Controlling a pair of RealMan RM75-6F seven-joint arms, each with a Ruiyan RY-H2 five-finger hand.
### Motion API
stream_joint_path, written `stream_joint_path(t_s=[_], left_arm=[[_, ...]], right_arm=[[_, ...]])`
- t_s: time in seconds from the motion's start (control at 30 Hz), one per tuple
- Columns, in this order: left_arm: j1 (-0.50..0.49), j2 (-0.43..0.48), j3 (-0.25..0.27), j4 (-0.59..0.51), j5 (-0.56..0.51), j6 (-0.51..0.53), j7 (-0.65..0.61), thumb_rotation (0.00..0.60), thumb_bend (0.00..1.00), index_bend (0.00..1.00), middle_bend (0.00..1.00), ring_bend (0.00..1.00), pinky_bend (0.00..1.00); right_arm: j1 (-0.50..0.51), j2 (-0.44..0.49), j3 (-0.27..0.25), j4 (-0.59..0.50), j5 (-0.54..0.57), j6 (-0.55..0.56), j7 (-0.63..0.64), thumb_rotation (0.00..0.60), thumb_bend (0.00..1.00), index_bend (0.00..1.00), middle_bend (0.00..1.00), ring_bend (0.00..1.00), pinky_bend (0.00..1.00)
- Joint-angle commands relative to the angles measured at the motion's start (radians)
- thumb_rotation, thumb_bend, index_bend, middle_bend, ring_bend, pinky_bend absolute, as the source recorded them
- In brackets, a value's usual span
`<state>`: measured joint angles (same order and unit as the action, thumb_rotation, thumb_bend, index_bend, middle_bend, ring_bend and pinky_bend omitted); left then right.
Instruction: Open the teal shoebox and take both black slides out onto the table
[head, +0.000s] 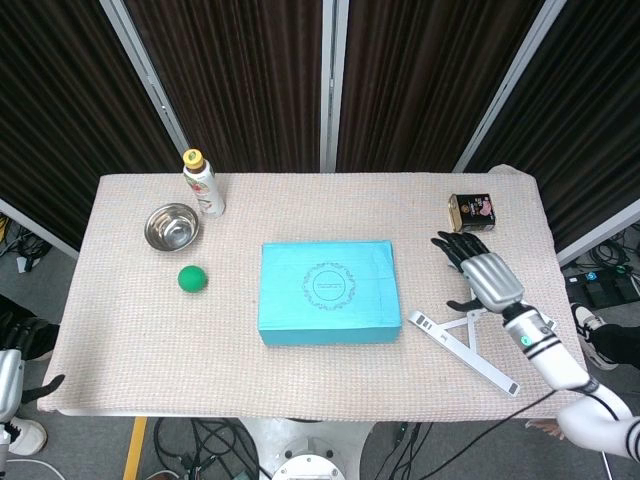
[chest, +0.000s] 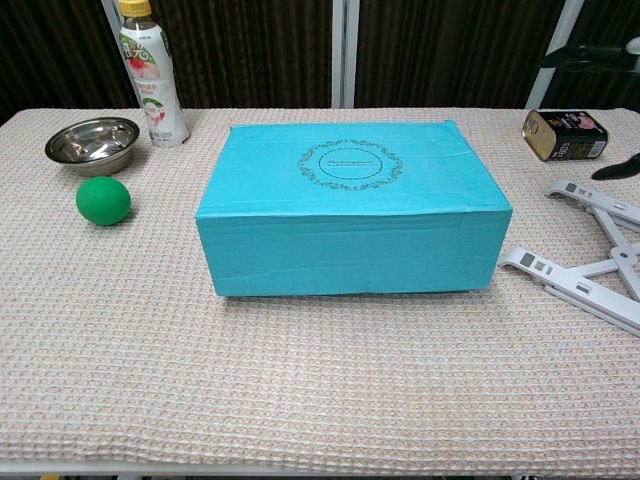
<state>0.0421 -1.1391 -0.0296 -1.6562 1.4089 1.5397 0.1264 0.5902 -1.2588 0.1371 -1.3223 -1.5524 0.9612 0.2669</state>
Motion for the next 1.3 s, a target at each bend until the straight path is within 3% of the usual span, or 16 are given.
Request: stream_joint_path(t_s=[0.03,0.23,0.6,0.7,0.8,0.9,0.97,1.07,1.17,1.3], left_arm=[[0.004,-0.001,0.001,-0.002,-0.004,0.003,-0.001,0.6,0.0,0.23,0.19,0.05,0.12],[0.011,-0.002,0.002,0.0,-0.014,0.004,-0.006,0.6,0.0,0.23,0.19,0.05,0.12],[0.003,-0.006,-0.007,0.016,-0.009,-0.003,-0.037,0.6,0.0,0.23,0.19,0.05,0.12],[-0.001,-0.004,-0.008,0.018,-0.001,-0.005,-0.046,0.6,0.0,0.23,0.19,0.05,0.12],[-0.002,-0.003,-0.008,0.019,0.004,-0.003,-0.049,0.6,0.0,0.23,0.19,0.05,0.12],[-0.003,-0.003,-0.007,0.019,0.003,-0.006,-0.049,0.6,0.0,0.24,0.19,0.05,0.12],[-0.004,-0.003,-0.007,0.018,0.002,-0.009,-0.049,0.6,0.0,0.24,0.19,0.05,0.12],[-0.005,-0.002,-0.007,0.016,0.001,-0.011,-0.045,0.6,0.0,0.24,0.19,0.05,0.12],[-0.006,-0.001,-0.006,0.013,0.003,-0.011,-0.042,0.6,0.0,0.24,0.19,0.05,0.12],[-0.009,0.001,-0.007,0.008,0.002,-0.014,-0.035,0.6,0.0,0.24,0.19,0.05,0.12]], right_arm=[[0.084,-0.15,0.028,0.165,0.022,-0.07,-0.029,0.6,0.0,0.0,0.0,0.0,0.0],[0.147,-0.312,0.023,0.364,-0.001,-0.048,0.02,0.6,0.0,0.0,0.0,0.0,0.0],[0.181,-0.55,-0.024,0.677,-0.067,0.119,0.121,0.6,0.01,0.0,0.0,0.0,0.0],[0.182,-0.584,-0.042,0.74,-0.087,0.169,0.166,0.6,0.04,0.0,0.0,0.0,0.0],[0.178,-0.608,-0.066,0.805,-0.113,0.232,0.214,0.6,0.13,0.0,0.03,0.0,0.0],[0.17,-0.626,-0.093,0.877,-0.141,0.299,0.257,0.6,0.33,0.14,0.13,0.0,0.0],[0.167,-0.631,-0.113,0.914,-0.157,0.326,0.288,0.6,0.46,0.33,0.24,0.0,0.0],[0.158,-0.632,-0.137,0.95,-0.168,0.341,0.347,0.6,0.58,0.46,0.33,0.01,0.0],[0.151,-0.622,-0.134,0.929,-0.149,0.329,0.432,0.6,0.61,0.48,0.37,0.01,0.0],[0.147,-0.583,-0.094,0.814,-0.08,0.267,0.605,0.6,0.61,0.5,0.43,0.04,0.0]])
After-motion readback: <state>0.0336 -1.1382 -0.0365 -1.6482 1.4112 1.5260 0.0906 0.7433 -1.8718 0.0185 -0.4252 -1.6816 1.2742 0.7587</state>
